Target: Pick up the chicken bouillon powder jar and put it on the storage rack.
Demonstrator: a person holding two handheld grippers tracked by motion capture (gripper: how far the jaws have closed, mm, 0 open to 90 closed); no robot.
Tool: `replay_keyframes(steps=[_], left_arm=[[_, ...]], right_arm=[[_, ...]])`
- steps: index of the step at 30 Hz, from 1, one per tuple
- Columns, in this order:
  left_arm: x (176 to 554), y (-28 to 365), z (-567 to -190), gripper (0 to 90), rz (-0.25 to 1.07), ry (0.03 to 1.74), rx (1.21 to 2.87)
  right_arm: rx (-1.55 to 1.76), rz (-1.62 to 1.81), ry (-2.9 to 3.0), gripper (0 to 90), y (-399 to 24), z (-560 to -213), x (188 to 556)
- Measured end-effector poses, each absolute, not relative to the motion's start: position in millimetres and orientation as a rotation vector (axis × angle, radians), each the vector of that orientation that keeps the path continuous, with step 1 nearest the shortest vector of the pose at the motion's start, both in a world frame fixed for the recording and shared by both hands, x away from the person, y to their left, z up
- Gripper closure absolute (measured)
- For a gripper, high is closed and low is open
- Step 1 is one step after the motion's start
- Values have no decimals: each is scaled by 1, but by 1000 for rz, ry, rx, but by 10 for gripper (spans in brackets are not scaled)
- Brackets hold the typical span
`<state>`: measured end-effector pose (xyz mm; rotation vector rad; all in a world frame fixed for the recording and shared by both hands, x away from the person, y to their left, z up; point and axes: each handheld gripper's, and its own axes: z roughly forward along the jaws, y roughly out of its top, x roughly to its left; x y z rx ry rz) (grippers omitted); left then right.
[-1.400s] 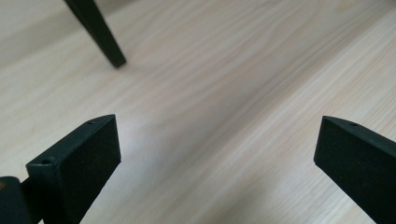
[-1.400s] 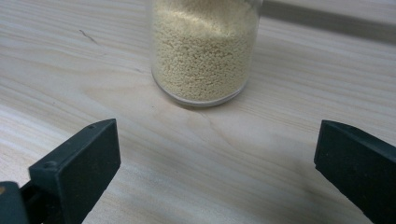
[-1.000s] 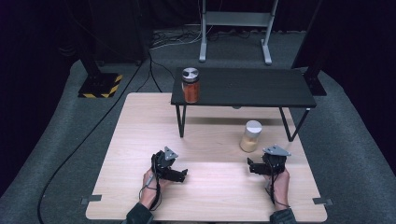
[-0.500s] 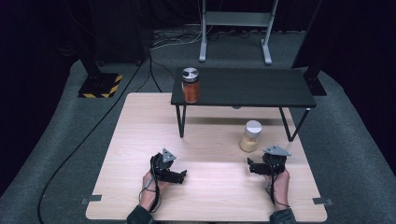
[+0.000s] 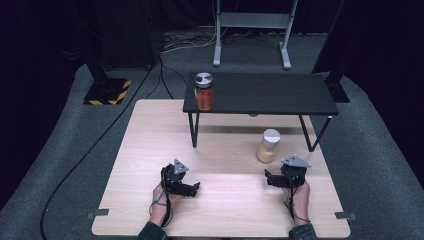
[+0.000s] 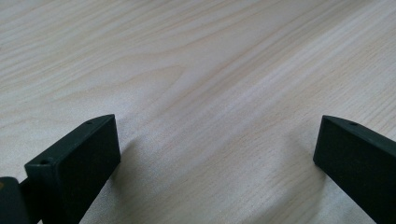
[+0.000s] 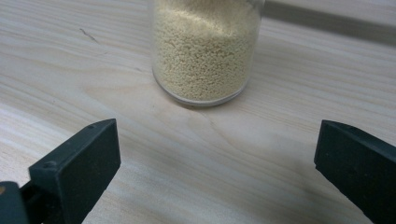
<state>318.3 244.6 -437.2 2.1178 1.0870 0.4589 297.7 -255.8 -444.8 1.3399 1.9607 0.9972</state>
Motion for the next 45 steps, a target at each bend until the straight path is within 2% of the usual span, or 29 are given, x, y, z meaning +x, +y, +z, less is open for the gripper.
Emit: replay_keyframes(steps=[33,45], left_arm=[[319,245,-437,0,458,1087,2119],[319,245,-437,0,458,1087,2119]], right_arm=[[1331,1004,1947,0,-255,-446,295],[1257,1144,1843,0,-258,-438,288]])
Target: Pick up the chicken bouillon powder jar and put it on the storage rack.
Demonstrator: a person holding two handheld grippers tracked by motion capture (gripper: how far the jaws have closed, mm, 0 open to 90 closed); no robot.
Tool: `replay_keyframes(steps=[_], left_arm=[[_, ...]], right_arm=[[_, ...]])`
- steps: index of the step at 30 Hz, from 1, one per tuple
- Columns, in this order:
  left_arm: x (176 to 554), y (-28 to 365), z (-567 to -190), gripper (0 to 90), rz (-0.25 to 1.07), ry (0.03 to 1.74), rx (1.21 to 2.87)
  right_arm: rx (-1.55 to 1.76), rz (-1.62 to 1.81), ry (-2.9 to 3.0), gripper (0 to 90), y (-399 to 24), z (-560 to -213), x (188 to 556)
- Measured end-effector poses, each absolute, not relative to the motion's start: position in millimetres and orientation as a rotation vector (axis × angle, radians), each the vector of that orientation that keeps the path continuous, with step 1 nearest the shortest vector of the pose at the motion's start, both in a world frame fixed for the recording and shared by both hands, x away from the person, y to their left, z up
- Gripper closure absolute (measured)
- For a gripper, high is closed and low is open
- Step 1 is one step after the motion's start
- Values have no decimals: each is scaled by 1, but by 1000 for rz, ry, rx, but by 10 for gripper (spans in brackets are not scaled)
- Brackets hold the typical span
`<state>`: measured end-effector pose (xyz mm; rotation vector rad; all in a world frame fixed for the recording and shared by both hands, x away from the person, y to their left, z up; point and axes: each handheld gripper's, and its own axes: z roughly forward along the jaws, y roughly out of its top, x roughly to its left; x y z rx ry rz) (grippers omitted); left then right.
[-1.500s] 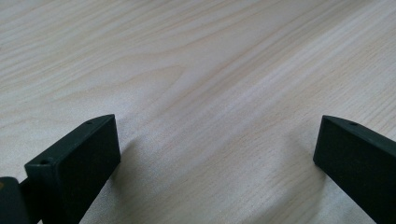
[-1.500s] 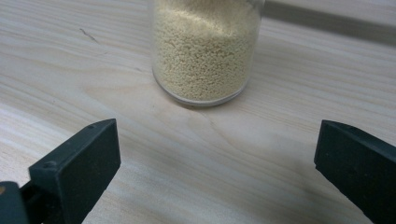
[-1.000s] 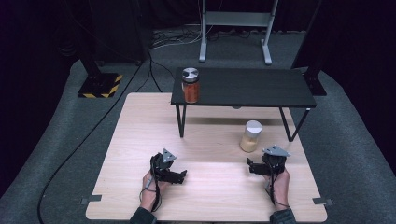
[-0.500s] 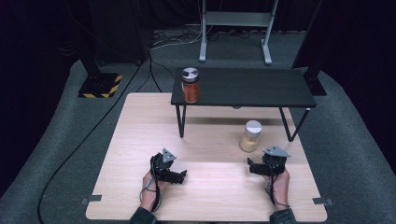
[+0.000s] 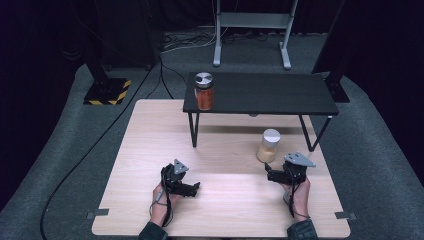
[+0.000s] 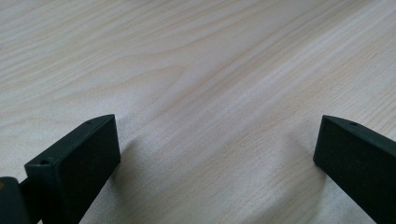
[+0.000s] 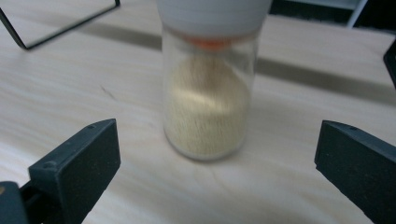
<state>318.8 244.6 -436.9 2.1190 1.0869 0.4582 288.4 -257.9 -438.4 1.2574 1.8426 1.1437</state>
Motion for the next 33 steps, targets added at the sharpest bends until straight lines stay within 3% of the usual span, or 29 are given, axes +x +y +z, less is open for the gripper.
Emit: replay_keyframes(steps=[17,25,30,33], left_arm=[[319,245,-437,0,458,1087,2119],[319,244,-437,0,459,1087,2119],[318,244,-437,0,460,1087,2119],[318,244,-437,1,460,1087,2119]], right_arm=[[1159,1292,1752,0,-245,-436,333],[1127,1302,1685,0,-239,-447,331],[1138,1340,1650,202,-242,-453,328],[1147,1349,1678,258,-246,-452,330]])
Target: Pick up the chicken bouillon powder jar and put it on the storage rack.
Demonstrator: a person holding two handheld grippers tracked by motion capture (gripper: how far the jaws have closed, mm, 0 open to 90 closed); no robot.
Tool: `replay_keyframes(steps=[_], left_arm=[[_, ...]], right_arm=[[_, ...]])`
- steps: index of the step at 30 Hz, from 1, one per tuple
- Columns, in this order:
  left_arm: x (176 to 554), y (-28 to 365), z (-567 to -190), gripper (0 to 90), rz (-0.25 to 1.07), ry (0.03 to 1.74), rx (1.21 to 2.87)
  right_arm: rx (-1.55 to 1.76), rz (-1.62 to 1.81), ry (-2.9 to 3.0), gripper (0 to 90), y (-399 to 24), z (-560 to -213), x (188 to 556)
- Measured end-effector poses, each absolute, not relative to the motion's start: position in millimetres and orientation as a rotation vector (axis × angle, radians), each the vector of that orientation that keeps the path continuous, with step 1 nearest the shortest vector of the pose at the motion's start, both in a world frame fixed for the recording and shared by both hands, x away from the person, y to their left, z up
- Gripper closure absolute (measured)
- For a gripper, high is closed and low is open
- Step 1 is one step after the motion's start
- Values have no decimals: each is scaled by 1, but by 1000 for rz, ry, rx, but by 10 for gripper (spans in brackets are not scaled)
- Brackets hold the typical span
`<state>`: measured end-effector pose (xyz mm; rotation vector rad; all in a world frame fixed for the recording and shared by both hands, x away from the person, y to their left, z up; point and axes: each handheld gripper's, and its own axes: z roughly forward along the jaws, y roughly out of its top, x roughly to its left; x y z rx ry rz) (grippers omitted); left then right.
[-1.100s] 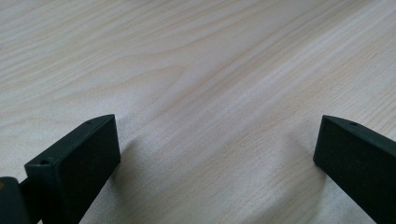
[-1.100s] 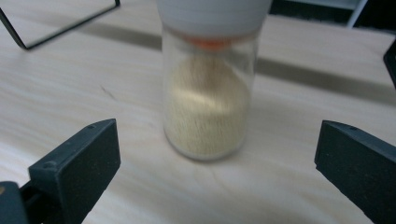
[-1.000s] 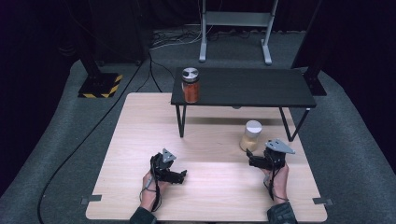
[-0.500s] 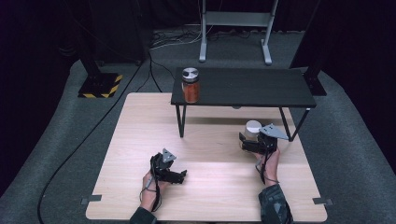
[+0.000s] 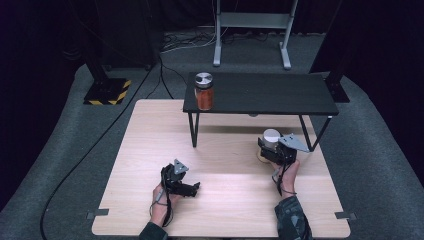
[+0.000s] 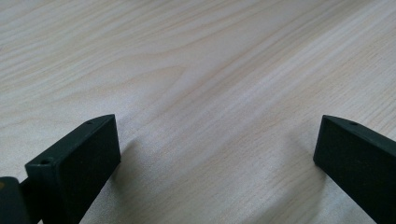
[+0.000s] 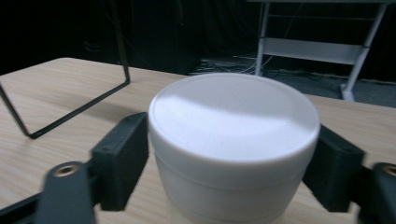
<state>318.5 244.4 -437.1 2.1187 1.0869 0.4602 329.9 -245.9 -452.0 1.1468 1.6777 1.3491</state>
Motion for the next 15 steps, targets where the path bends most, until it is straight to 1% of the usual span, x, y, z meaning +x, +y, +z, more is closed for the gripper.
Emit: replay_keyframes(steps=[2,3,15], left_arm=[[318,244,-437,0,460,1087,2119],[318,244,-437,1,460,1087,2119],[319,244,-437,0,459,1087,2119]], right_arm=[[1151,1347,1683,286,-247,-451,330],[1156,1351,1675,324,-248,-452,329],[1167,1329,1669,331,-245,-449,325]])
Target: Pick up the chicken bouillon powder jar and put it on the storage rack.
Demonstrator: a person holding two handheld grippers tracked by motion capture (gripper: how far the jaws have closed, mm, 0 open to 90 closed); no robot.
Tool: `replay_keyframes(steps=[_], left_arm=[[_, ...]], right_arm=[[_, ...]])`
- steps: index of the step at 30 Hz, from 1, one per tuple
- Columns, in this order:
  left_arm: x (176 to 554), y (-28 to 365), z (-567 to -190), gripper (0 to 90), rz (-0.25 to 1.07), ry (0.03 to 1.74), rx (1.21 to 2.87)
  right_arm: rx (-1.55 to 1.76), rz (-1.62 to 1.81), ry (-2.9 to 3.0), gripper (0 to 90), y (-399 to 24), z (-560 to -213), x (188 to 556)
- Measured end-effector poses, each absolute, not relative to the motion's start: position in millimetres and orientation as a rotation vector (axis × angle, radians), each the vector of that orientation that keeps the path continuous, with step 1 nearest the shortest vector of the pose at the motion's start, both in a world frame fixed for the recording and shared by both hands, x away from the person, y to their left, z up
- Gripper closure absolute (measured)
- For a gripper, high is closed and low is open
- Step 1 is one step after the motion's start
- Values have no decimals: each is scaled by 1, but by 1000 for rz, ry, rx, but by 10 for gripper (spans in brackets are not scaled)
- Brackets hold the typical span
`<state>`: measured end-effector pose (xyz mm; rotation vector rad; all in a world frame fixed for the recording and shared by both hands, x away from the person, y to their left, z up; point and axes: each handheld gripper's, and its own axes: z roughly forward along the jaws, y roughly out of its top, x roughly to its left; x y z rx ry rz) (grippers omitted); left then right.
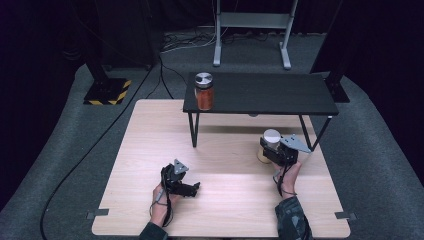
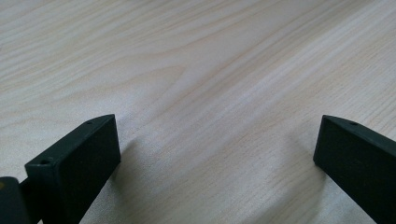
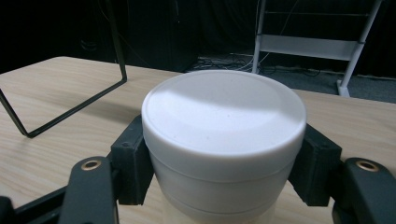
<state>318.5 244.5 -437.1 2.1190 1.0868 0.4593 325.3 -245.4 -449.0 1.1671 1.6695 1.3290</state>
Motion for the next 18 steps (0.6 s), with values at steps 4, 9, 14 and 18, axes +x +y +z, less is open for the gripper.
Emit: replay_keyframes(steps=[4,9,14,18], left_arm=[[319,244,-437,0,460,1087,2119],[319,244,-437,0,460,1087,2119],[319,244,-437,0,459,1087,2118],[319,244,-437,0,459,1087,2119]], right_arm=[[1175,1323,1673,332,-244,-447,324],[1172,1319,1678,332,-243,-445,323],[1181,1326,1681,332,-244,-442,321],[1192,1341,1679,332,-247,-440,320]])
